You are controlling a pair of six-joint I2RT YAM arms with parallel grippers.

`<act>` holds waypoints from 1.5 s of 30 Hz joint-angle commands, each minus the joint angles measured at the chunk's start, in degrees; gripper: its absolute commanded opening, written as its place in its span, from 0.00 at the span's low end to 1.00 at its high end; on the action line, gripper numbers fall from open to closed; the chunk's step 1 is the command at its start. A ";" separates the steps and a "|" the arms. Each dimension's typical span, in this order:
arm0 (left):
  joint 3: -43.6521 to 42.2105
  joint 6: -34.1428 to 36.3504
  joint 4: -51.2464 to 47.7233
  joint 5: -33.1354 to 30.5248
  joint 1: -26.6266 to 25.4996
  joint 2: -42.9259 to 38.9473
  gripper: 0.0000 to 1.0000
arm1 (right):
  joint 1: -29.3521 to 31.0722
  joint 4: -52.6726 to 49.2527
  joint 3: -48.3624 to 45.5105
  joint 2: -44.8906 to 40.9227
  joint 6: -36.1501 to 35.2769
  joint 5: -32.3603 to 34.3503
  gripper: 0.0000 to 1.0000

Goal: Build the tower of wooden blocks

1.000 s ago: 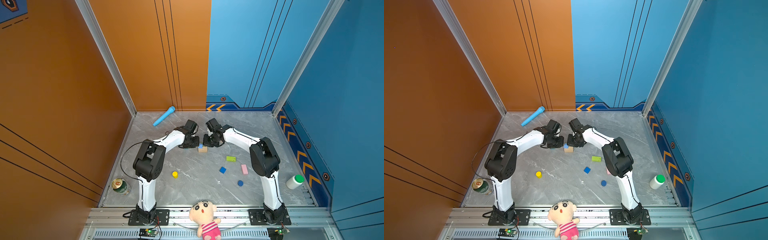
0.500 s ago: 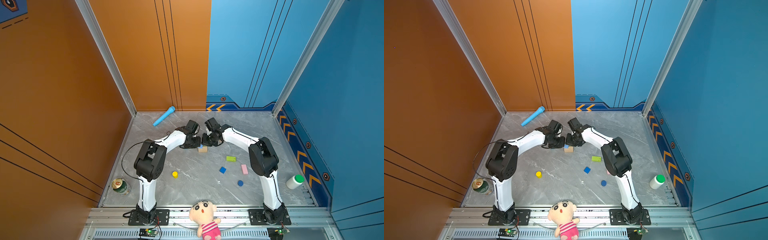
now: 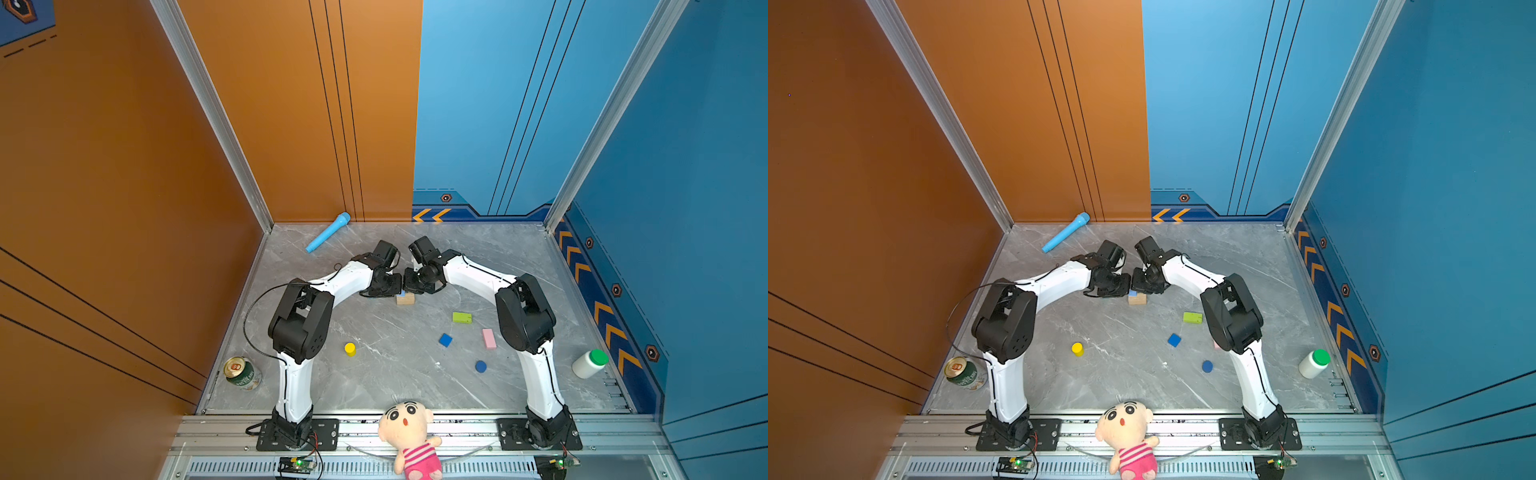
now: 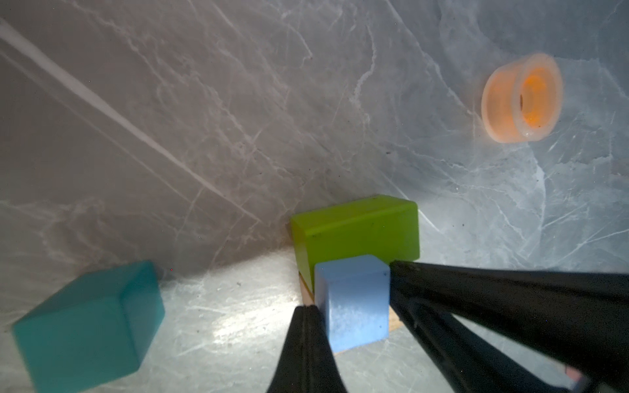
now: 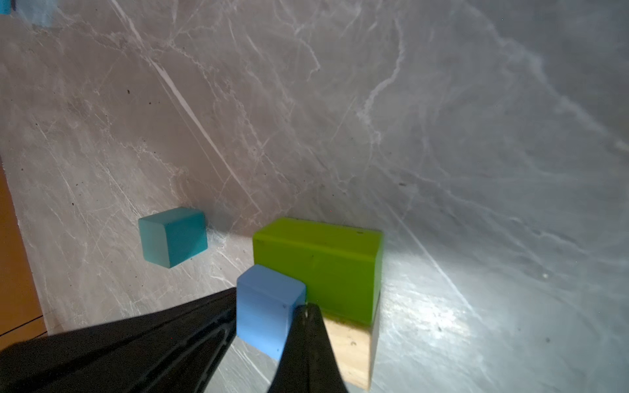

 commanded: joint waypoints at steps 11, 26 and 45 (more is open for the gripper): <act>1.19 0.88 -2.25 0.48 -0.67 0.09 0.00 | 0.19 -0.11 1.34 0.54 0.67 -0.17 0.00; 1.30 0.99 -2.66 0.24 -1.17 -0.22 0.00 | 0.03 -0.29 1.25 0.49 0.68 0.01 0.00; 1.09 1.23 -3.13 -0.22 -1.29 -1.00 0.00 | -0.10 -0.91 0.57 -0.40 0.67 1.02 0.00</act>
